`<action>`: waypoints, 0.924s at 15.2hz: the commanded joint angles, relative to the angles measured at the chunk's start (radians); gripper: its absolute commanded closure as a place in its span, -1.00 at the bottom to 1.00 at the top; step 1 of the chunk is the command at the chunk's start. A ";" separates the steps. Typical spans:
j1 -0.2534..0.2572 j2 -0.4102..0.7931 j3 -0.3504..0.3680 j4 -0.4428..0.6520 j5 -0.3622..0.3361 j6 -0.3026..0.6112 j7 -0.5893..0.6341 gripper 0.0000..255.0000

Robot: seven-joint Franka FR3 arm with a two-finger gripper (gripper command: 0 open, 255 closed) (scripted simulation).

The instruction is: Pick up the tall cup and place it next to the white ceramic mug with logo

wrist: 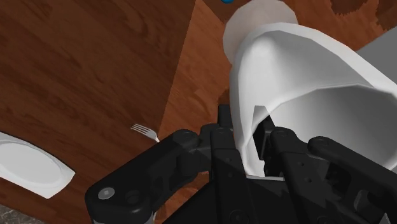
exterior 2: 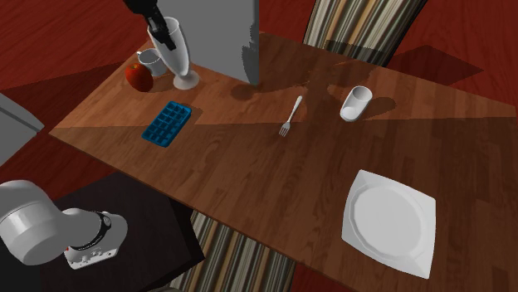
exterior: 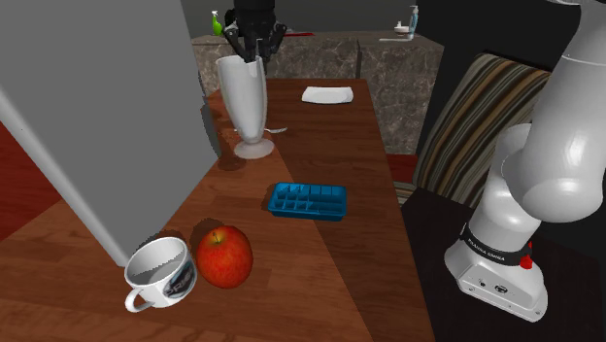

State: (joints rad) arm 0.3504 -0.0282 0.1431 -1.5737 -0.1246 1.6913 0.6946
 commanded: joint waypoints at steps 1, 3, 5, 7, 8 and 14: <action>0.027 0.022 0.029 0.031 -0.011 -0.014 0.056 1.00; 0.052 0.050 0.054 0.065 -0.023 -0.029 0.104 1.00; 0.078 0.082 0.078 0.106 -0.037 -0.046 0.152 1.00; 0.107 0.119 0.100 0.154 -0.053 -0.065 0.200 1.00; 0.122 0.140 0.111 0.181 -0.062 -0.076 0.223 1.00; 0.186 0.224 0.148 0.265 -0.100 -0.095 0.316 1.00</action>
State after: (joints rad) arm 0.5338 0.2013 0.2895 -1.2895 -0.2247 1.5817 1.0015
